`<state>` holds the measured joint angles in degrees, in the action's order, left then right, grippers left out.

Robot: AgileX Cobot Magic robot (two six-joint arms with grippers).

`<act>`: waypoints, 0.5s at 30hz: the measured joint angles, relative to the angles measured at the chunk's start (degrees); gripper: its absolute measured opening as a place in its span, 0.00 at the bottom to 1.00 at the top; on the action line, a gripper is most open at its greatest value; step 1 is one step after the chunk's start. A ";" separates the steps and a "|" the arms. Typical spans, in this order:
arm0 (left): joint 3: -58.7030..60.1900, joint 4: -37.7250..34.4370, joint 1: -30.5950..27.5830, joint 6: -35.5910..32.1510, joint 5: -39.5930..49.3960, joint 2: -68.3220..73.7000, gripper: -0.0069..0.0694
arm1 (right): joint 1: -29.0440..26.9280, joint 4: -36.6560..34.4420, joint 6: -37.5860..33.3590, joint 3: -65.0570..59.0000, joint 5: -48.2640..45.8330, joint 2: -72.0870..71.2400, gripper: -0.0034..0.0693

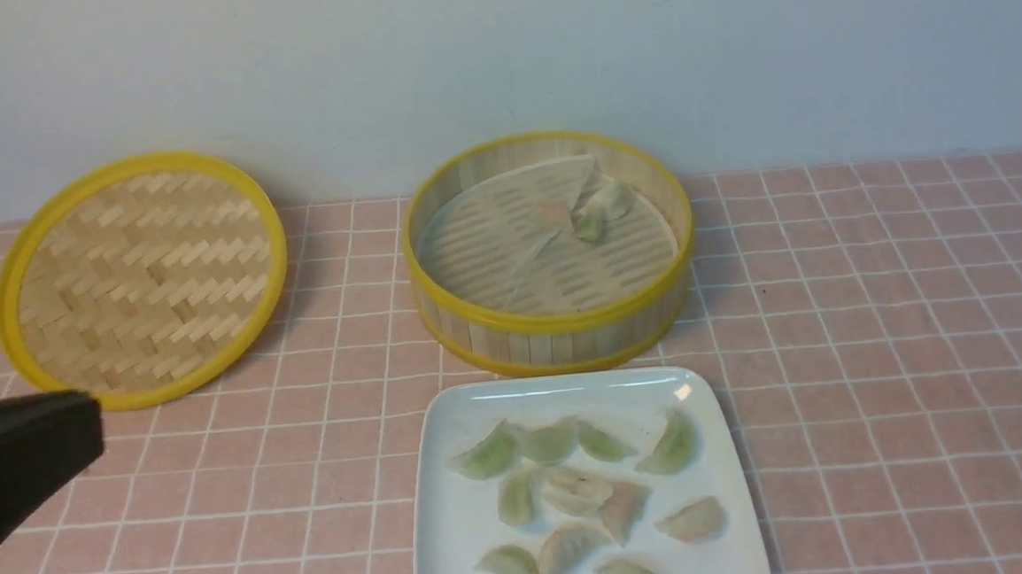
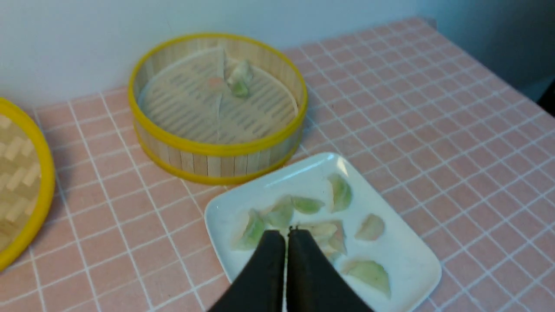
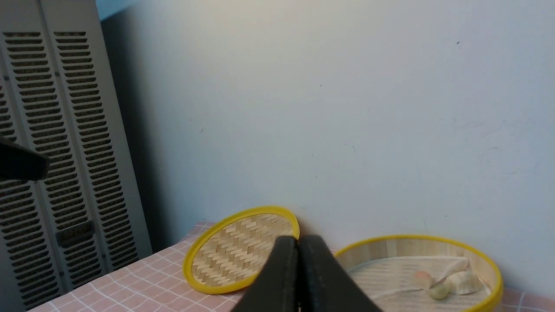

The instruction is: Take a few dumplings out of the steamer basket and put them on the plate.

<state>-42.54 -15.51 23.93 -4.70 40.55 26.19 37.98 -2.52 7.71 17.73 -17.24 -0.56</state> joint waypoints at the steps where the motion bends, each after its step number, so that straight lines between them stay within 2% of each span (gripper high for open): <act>1: 2.38 0.00 0.00 0.00 -1.86 -2.59 0.08 | 0.00 0.00 0.00 0.00 -0.05 0.00 0.03; 7: 11.96 -0.75 0.00 0.00 -6.43 -13.30 0.08 | 0.00 0.00 0.00 0.00 -0.43 0.00 0.03; 15: 14.40 -1.17 0.00 0.00 -6.38 -16.65 0.08 | 0.00 0.00 0.00 0.00 -0.43 0.00 0.03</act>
<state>-28.14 -16.68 23.93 -4.70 34.17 9.54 37.98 -2.52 7.71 17.73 -17.67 -0.56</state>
